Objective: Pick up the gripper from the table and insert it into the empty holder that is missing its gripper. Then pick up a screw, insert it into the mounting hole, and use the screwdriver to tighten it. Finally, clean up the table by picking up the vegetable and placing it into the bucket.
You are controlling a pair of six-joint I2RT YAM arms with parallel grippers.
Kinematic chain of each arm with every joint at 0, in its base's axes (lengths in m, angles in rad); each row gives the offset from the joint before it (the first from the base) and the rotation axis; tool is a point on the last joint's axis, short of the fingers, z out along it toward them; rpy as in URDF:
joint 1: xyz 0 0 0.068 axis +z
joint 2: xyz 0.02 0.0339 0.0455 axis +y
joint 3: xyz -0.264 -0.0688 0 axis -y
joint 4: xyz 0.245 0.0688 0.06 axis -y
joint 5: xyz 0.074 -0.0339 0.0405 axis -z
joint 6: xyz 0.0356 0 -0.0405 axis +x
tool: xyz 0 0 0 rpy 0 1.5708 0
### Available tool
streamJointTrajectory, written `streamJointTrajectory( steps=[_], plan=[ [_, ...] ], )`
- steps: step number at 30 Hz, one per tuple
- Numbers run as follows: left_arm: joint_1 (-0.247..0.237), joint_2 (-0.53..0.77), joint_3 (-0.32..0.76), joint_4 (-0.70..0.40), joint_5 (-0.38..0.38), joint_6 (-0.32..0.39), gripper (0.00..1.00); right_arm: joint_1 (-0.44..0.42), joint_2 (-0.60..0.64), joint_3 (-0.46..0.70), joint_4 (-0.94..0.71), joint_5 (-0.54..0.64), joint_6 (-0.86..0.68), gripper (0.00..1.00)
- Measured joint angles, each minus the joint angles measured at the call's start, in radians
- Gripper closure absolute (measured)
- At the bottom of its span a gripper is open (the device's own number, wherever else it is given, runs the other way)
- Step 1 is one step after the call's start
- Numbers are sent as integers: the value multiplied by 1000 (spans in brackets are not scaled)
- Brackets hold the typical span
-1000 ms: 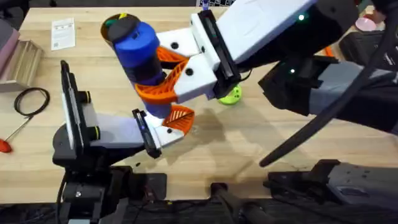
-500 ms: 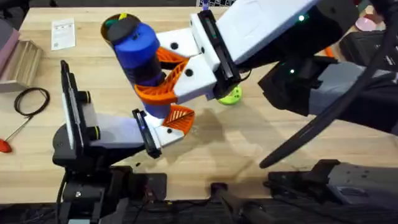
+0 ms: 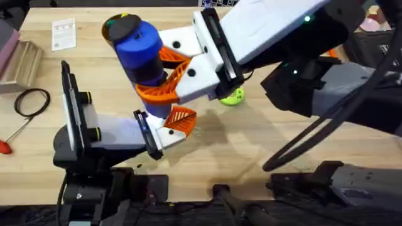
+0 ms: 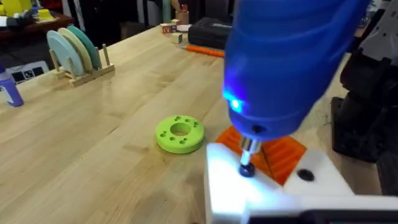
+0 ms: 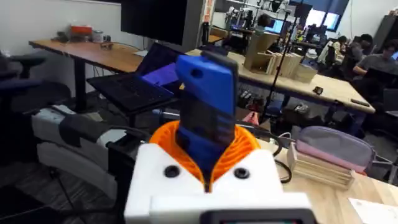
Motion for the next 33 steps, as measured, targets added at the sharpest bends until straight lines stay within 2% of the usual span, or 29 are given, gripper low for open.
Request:
streamJointTrajectory(
  steps=[33],
  plan=[
    [0,0,0,-1,6,0,997,9,8,0,-34,4,-3,981]
  ],
)
